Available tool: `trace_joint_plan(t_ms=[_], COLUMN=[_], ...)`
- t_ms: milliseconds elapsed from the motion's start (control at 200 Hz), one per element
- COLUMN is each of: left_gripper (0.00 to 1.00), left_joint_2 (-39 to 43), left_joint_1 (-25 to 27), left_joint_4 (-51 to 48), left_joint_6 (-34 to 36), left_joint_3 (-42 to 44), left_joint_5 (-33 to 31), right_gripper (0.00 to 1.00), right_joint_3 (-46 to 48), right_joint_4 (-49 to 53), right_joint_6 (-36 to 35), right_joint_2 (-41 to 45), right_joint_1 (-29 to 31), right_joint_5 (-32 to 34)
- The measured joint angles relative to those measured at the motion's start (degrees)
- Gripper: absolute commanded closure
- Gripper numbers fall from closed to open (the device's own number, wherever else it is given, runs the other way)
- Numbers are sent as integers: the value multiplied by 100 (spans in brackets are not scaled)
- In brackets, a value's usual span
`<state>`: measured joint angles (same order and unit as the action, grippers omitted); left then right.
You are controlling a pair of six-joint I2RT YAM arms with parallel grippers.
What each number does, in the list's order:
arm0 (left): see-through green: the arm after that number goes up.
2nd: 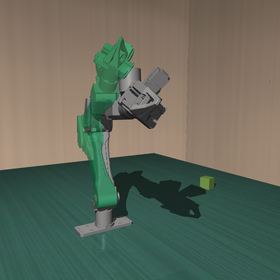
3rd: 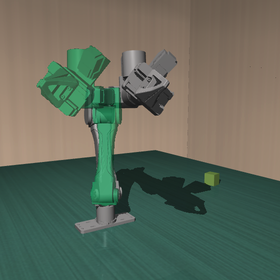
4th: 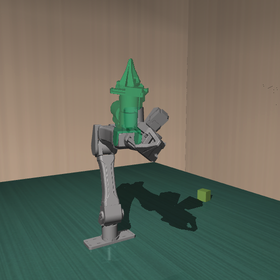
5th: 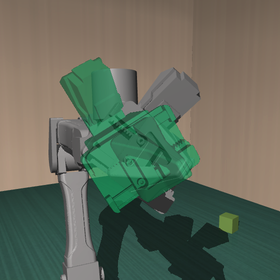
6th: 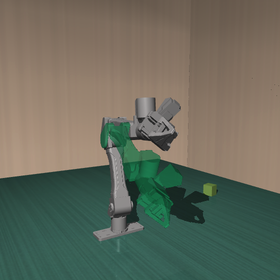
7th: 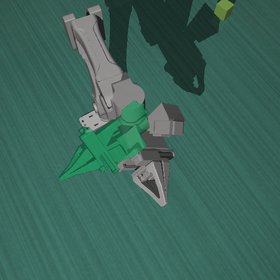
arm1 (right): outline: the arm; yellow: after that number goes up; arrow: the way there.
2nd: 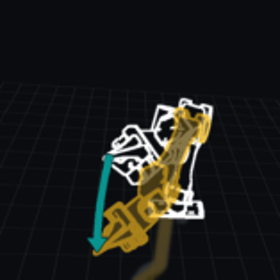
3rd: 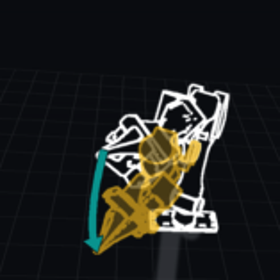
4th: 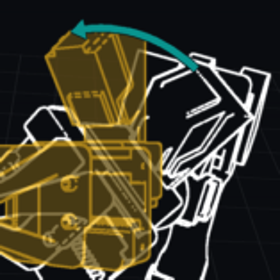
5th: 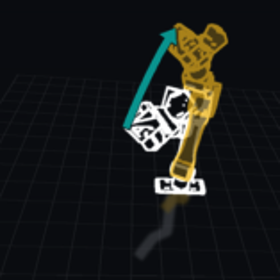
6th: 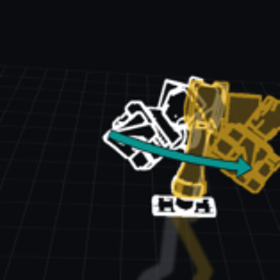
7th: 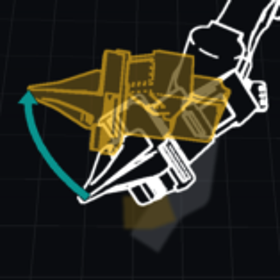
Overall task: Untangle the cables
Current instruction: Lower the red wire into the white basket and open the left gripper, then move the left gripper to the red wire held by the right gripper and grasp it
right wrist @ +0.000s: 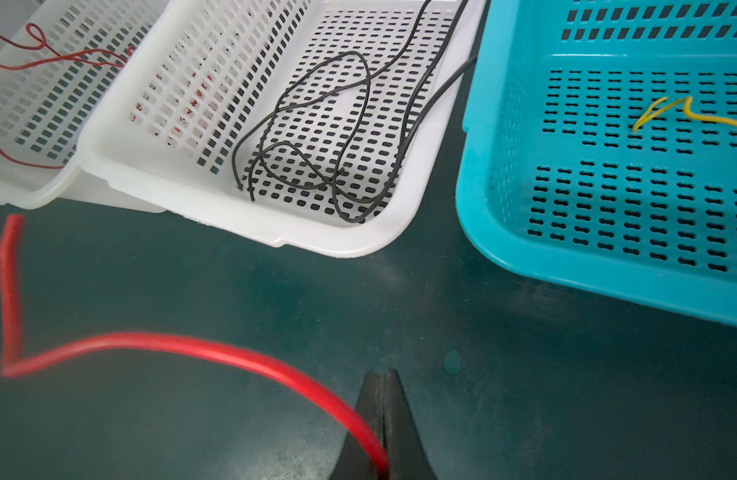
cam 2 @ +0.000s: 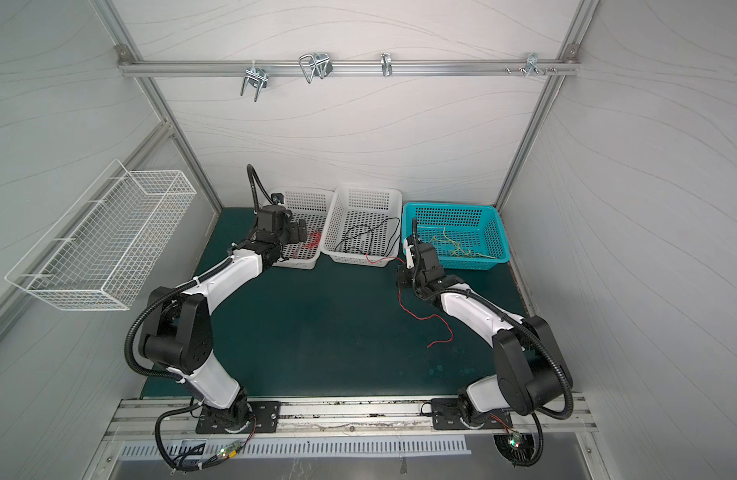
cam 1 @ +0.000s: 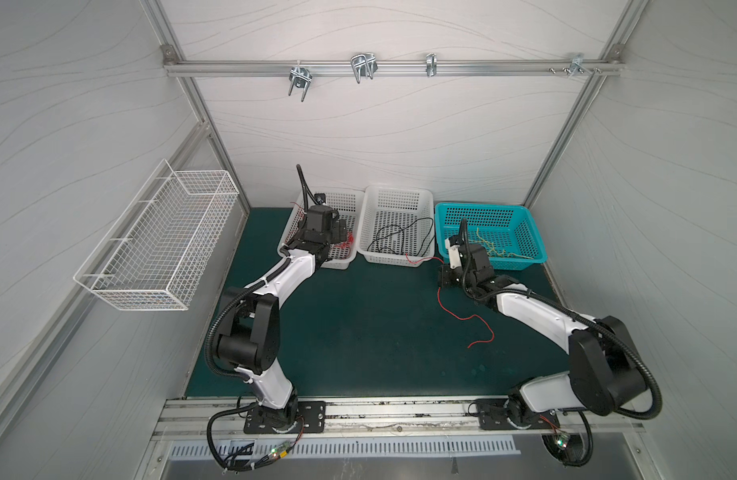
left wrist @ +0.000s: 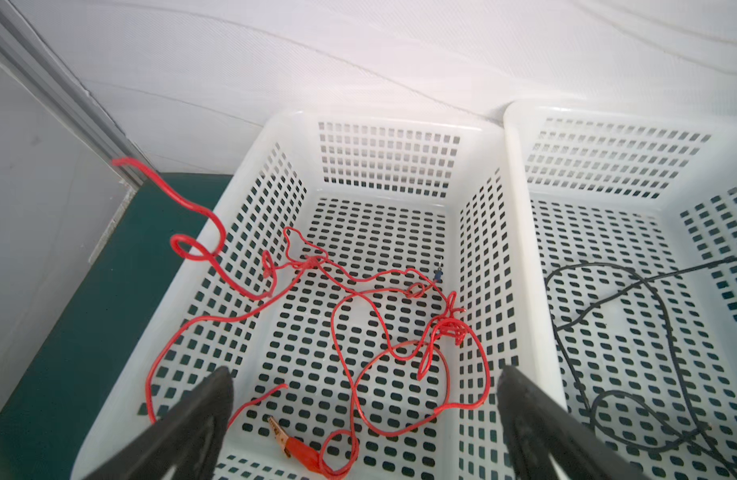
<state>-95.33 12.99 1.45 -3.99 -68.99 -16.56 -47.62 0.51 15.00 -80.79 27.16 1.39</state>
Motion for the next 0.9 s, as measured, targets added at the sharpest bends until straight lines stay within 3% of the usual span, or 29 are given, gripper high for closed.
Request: trace_joint_plan(t_ms=[350, 595, 900], left_gripper=[4, 3, 3], left_joint_2=[883, 1244, 1244], left_joint_1=[160, 892, 1781], left_joint_4=[400, 623, 1051], left_joint_6=[-28, -72, -728], left_joint_3=[951, 1683, 1803], left_joint_5=[1145, 2277, 3158], right_gripper=[100, 100, 100], right_joint_3=[-4, -243, -269], right_joint_4=[20, 4, -992], right_joint_6=[173, 595, 1023], right_joint_2=[326, 505, 708], right_joint_1=[0, 0, 22], right_joint_5=[-85, -341, -876])
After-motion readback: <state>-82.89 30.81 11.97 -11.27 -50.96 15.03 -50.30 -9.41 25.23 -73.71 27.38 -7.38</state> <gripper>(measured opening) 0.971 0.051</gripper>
